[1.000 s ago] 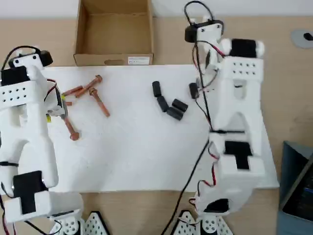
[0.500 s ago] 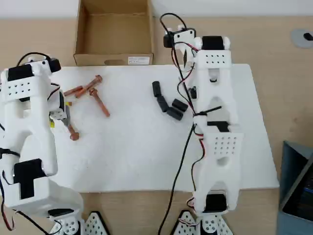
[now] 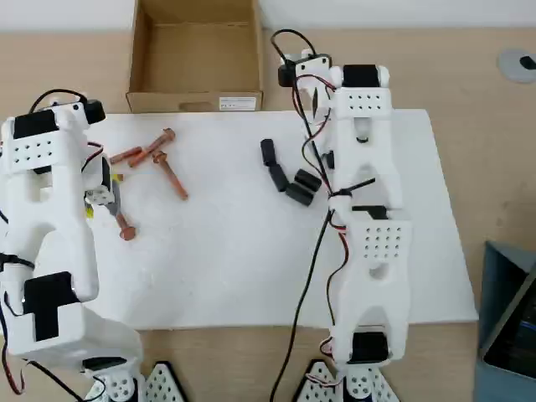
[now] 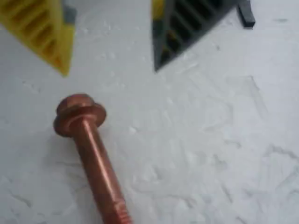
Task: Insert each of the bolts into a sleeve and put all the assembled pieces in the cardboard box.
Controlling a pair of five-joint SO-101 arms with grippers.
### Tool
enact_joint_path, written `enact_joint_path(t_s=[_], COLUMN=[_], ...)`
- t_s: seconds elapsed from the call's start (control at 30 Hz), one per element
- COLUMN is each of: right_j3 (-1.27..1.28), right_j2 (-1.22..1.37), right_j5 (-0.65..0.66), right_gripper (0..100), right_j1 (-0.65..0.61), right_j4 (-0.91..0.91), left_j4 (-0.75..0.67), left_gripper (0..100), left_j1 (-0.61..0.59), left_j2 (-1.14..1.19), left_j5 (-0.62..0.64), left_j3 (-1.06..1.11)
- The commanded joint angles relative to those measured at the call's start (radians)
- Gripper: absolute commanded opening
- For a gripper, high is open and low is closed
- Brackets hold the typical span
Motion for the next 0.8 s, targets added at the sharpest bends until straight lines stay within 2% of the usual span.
enact_joint_path(t_s=[0.0,0.5,0.63,0.77], right_j3=[-0.045,-0.051,-0.051,-0.050], right_j2=[-0.004,0.019,-0.002,-0.004], right_j5=[0.012,0.054,0.054,0.058], right_gripper=[13.0,13.2,18.9,19.6], right_j1=[-0.001,0.064,0.059,0.059], right_j4=[-0.002,-0.002,-0.002,-0.002], left_j4=[0.005,-0.002,-0.002,-0.002], left_gripper=[13,13,13,13], left_j1=[-0.008,-0.003,0.011,0.028], left_j2=[-0.008,-0.002,-0.002,-0.002], left_j5=[-0.008,-0.008,-0.008,-0.006], left_j3=[-0.048,-0.048,-0.046,-0.048])
